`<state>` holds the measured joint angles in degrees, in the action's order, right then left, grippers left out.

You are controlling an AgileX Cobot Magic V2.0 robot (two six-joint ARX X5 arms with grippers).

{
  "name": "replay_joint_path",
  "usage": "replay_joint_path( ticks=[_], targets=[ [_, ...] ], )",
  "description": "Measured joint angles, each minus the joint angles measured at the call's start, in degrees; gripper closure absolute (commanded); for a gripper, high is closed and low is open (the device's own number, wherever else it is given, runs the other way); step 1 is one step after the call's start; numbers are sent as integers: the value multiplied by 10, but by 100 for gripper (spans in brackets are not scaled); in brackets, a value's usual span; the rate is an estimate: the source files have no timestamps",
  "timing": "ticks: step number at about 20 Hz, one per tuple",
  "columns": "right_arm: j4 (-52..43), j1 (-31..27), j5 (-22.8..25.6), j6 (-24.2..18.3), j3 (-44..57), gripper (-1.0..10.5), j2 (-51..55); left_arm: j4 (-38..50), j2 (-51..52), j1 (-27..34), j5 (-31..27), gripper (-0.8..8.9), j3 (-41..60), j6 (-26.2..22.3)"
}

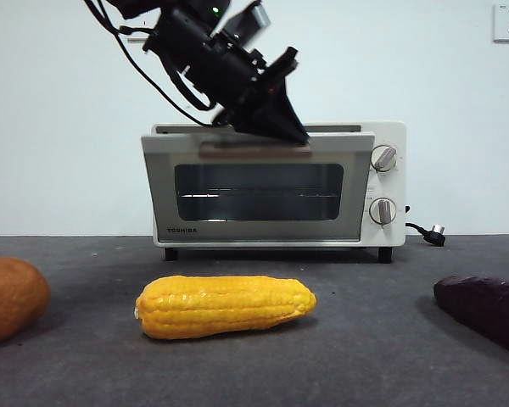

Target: Take the eggplant from the table,put the eggplant in the oven

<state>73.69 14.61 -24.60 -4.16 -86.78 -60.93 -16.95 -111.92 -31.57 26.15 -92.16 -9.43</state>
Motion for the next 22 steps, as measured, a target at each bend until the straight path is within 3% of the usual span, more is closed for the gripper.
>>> replay_joint_path(
  ticks=[8,12,18,20,22],
  targets=[
    [0,0,0,-2,0,410,0,-29,-20,-45,-13,819,12,5],
    [0,0,0,-2,0,410,0,-27,-20,-56,21,819,12,29],
    [0,0,1,-2,0,410,0,-38,-11,-68,24,819,-3,42],
    [1,0,21,-2,0,411,0,-76,-1,-63,6,819,-33,43],
    [14,0,73,-2,0,410,-1,-115,28,-48,-21,819,-51,41]
  ],
)
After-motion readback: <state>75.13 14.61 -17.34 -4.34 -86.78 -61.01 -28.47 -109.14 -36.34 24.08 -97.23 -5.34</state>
